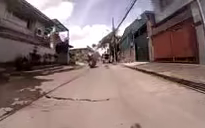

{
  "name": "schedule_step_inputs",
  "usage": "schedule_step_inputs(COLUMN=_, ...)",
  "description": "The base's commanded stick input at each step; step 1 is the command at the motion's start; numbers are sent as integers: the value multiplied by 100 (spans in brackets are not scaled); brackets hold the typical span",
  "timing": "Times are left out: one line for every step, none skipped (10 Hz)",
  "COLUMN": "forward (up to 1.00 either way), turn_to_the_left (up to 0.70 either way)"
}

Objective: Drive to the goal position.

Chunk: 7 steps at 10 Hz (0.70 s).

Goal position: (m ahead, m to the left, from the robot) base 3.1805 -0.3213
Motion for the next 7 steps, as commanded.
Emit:
schedule_step_inputs(forward=70, turn_to_the_left=3)
schedule_step_inputs(forward=70, turn_to_the_left=3)
schedule_step_inputs(forward=70, turn_to_the_left=3)
schedule_step_inputs(forward=85, turn_to_the_left=3)
schedule_step_inputs(forward=85, turn_to_the_left=3)
schedule_step_inputs(forward=85, turn_to_the_left=3)
schedule_step_inputs(forward=85, turn_to_the_left=3)
